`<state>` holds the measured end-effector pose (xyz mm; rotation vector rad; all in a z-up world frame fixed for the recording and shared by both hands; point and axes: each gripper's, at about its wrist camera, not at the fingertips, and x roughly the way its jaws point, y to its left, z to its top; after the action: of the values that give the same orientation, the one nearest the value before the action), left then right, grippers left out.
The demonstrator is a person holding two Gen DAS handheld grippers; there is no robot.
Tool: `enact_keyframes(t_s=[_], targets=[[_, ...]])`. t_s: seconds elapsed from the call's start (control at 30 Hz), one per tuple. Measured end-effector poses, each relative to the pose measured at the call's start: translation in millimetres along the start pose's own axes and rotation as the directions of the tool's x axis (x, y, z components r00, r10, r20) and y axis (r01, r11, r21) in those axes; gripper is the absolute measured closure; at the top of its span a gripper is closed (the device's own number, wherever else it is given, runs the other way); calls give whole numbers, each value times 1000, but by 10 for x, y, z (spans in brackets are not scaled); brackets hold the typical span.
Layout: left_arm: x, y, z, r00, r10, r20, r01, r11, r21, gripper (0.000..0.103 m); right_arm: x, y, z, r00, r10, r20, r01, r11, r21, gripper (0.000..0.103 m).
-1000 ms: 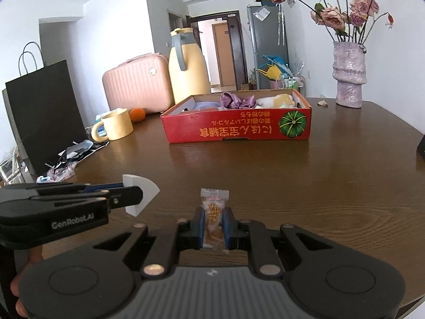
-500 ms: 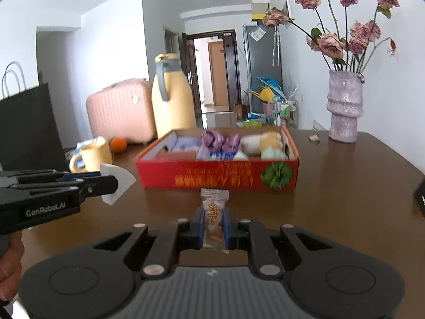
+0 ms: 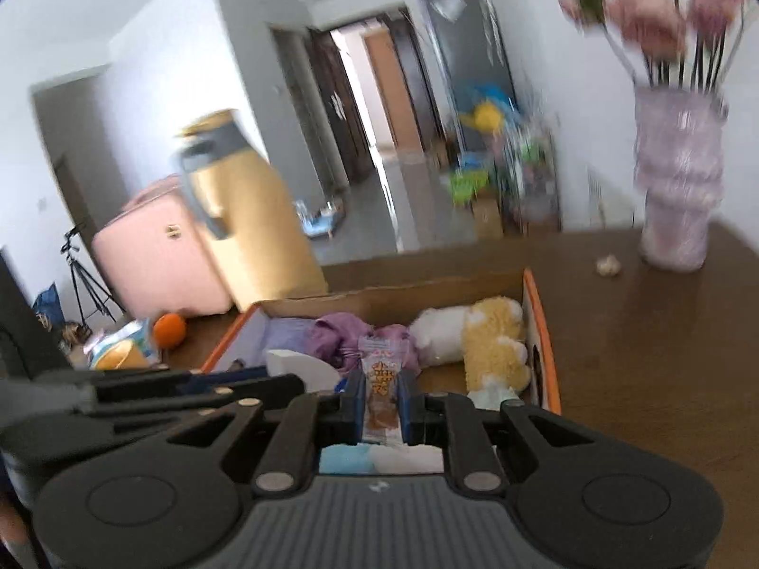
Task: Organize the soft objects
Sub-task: 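Carry the snack packet and foam block into the box with both grippers, then open both grippers to release the items into the box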
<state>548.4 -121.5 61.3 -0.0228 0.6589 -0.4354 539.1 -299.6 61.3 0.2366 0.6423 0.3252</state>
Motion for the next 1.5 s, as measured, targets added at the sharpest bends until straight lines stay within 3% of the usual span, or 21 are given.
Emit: enact_keyframes(t_s=[0.17, 0.27, 0.37, 0.53, 0.6, 0.67, 0.7, 0.87, 1.07, 1.27, 1.33, 1.37, 1.4, 1.5], targets=[[637, 127, 119, 997, 35, -69, -37, 999, -27, 86, 674, -234, 196, 993, -51, -105, 54, 998, 18, 87], [925, 248, 90, 993, 4, -122, -18, 993, -114, 85, 919, -345, 187, 987, -103, -124, 106, 994, 14, 86], [1102, 321, 36, 987, -16, -158, -8, 989, -150, 85, 1064, -488, 149, 987, -89, -132, 96, 994, 49, 87], [1127, 365, 25, 990, -15, -138, -10, 984, -179, 66, 1036, -588, 173, 994, -55, -97, 62, 995, 75, 84], [1088, 333, 39, 992, -3, -126, -18, 987, -160, 52, 1000, -580, 208, 994, -66, -86, 72, 995, 71, 77], [996, 289, 41, 994, -22, -107, 7, 991, -133, 46, 928, -580, 244, 997, -49, -64, 54, 996, 77, 58], [945, 267, 47, 994, -20, -103, 7, 992, -122, 45, 886, -567, 257, 998, -39, -53, 43, 996, 78, 55], [647, 246, 63, 996, 30, -86, -37, 997, -73, 37, 671, -457, 294, 997, -74, -37, 76, 996, 42, 56], [76, 462, -21, 983, 178, -52, -180, 983, -25, 29, 165, -355, 251, 988, -152, -11, 152, 988, -41, 54], [-789, 609, -175, 945, 319, 69, -316, 947, -49, 19, -478, -186, 93, 973, -218, 72, 225, 968, -113, 44], [-1063, 620, -263, 932, 341, 123, -334, 940, -73, 10, -691, -84, -17, 964, -233, 126, 250, 958, -139, 31], [-1158, 619, -294, 926, 348, 143, -339, 937, -86, 2, -772, -39, -70, 960, -235, 153, 258, 954, -153, 19], [-1265, 614, -339, 914, 368, 169, -355, 929, -104, 1, -839, 6, -131, 954, -237, 185, 269, 948, -170, 13], [-1470, 565, -477, 883, 418, 214, -403, 908, -112, 0, -970, 153, -301, 936, -256, 240, 306, 931, -201, 12]])
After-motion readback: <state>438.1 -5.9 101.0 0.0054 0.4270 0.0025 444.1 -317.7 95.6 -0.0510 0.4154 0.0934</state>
